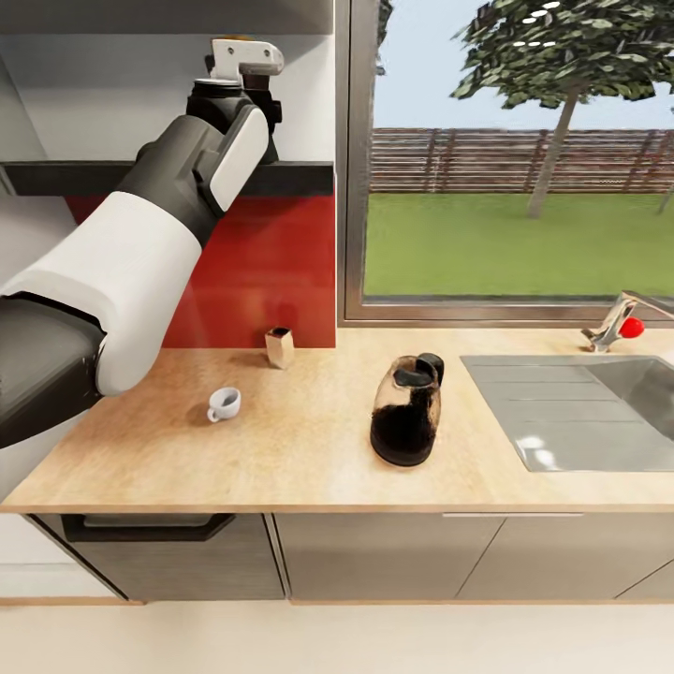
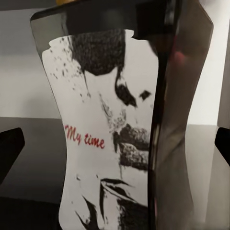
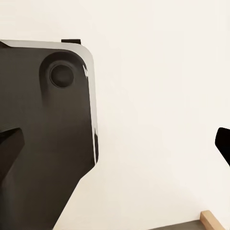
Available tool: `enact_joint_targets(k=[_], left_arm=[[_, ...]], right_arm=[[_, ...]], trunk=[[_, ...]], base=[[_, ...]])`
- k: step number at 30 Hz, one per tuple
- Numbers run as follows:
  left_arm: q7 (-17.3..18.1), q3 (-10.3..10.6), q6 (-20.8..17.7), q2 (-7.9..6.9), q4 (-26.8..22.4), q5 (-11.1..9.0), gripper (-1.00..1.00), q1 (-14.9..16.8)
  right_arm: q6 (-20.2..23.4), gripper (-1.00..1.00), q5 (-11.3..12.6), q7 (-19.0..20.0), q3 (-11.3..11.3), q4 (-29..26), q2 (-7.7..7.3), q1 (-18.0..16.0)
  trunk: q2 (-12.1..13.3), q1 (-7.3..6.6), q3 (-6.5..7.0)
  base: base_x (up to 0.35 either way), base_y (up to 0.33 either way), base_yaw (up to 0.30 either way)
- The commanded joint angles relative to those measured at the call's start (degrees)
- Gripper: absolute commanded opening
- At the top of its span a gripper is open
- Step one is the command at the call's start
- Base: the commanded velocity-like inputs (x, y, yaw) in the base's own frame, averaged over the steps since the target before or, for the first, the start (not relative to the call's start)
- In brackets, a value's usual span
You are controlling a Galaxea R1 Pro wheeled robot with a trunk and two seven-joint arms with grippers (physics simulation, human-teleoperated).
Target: Set up a coffee station on the kitchen countertop: keep the coffee maker on the countertop, move the bottle of coffee from the kitchen shelf to the counter next to the coffee maker, place a paper coffee filter on top of the coffee maker, put the saucer next to the coffee maker with the coffee cup on the saucer, and place the electric kettle next to the coffee maker.
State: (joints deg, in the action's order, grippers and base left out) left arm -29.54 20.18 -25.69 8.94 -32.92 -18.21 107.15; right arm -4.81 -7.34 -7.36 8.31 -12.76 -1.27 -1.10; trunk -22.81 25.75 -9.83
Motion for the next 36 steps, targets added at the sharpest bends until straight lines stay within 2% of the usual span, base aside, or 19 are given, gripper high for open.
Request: enact_joint_targets(k=[1,9,13,19,20,36], left_arm=[[-0.52,0.38,-0.15,-0.06,-0.04,-0.62,1.00,0.08],[-0.52,0.38,0.03,-0.06,-0.04,-0.60,1.00,-0.01],[-0.52,0.38,1.83,-0.06,0.03,-0.67,1.00,-0.16],[-0.46,0.47,2.32,-0.04,-0.02,-0.69,1.00,-0.98],[-0.47,0.47,2.30,-0.04,-0.03,-0.69,-1.00,-1.00],[-0.43,0.47,2.33,-0.23,0.05,-0.74,-1.00,-2.13]], right_arm=[[-0.20,1.00,-0.60,-0.03,0.48,0.05,0.03,-0.05],[-0.20,1.00,-0.62,-0.03,0.48,0.07,0.03,-0.05],[-0.20,1.00,-0.61,-0.03,0.48,0.10,0.04,-0.05],[-0.20,1.00,-0.61,-0.03,0.48,0.08,0.03,-0.05],[-0.20,1.00,-0.60,-0.03,0.48,0.08,0.03,-0.05],[-0.20,1.00,-0.58,-0.03,0.48,0.11,0.03,-0.05]], trunk=[[-0.11,0.03,-0.12],[-0.11,0.03,-0.12],[-0.11,0.03,-0.12],[-0.11,0.03,-0.12],[-0.11,0.03,-0.12],[-0.11,0.03,-0.12]], base=[[0.065,0.005,0.000],[0.100,0.020,0.000],[0.011,0.002,0.000],[0.001,0.000,0.000],[0.000,0.000,0.000],[0.000,0.000,0.000]])
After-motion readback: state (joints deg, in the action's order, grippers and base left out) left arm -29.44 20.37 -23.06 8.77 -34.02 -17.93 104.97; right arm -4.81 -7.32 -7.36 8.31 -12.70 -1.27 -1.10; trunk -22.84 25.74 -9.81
